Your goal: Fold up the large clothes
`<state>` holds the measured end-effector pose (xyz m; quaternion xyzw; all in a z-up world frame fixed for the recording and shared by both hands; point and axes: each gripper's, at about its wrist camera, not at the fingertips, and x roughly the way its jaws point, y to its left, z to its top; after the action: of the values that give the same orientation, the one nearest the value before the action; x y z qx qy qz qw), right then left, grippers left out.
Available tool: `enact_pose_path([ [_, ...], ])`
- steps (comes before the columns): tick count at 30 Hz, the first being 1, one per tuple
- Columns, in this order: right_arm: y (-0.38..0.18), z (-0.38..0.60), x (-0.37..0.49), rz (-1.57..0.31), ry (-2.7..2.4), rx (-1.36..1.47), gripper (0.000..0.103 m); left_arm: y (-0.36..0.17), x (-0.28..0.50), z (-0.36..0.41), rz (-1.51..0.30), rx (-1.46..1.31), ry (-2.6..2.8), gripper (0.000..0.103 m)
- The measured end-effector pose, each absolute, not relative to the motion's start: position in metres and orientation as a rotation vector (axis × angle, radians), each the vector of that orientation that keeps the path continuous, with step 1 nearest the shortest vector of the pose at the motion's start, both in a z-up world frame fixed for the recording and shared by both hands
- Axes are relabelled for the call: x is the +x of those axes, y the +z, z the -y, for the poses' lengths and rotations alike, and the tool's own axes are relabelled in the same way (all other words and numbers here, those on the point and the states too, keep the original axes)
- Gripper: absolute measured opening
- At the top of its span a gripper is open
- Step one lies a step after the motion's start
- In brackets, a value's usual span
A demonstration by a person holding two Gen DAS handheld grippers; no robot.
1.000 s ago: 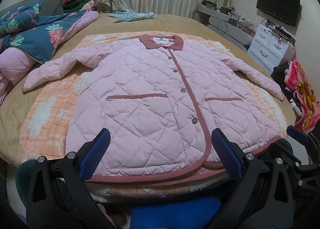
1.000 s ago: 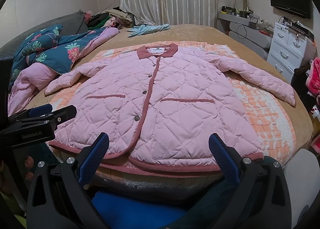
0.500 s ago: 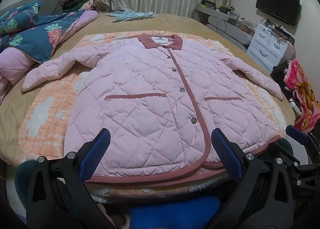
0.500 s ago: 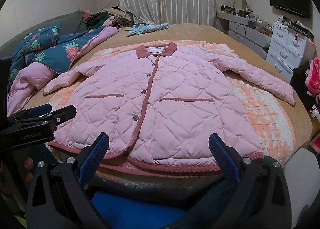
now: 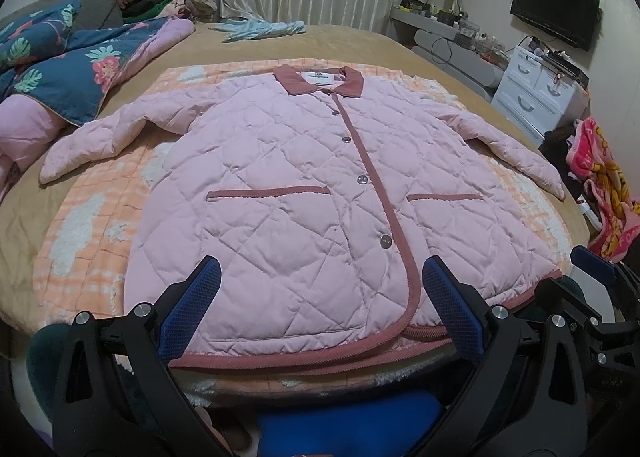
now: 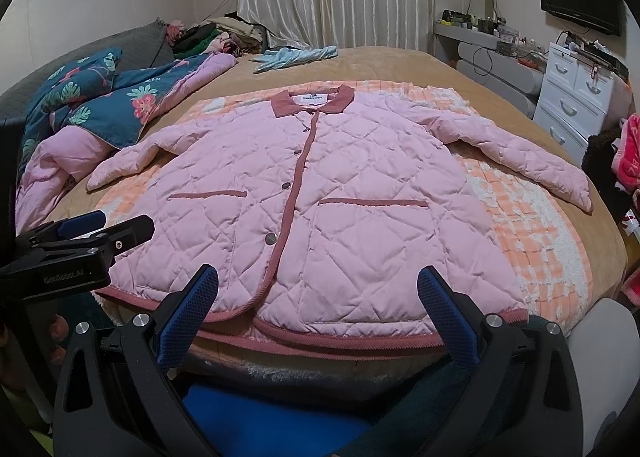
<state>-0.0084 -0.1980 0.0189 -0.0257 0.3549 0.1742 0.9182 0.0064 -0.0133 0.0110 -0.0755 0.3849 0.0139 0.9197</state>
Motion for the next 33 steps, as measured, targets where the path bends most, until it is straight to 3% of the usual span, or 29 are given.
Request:
enact_pose_path([
  [33,0.074,0.189,0.127,-0.710,0.393,0.034,0.099,0.045,0.127,-0.020,-0.785,-0.207,0.048,0.095],
])
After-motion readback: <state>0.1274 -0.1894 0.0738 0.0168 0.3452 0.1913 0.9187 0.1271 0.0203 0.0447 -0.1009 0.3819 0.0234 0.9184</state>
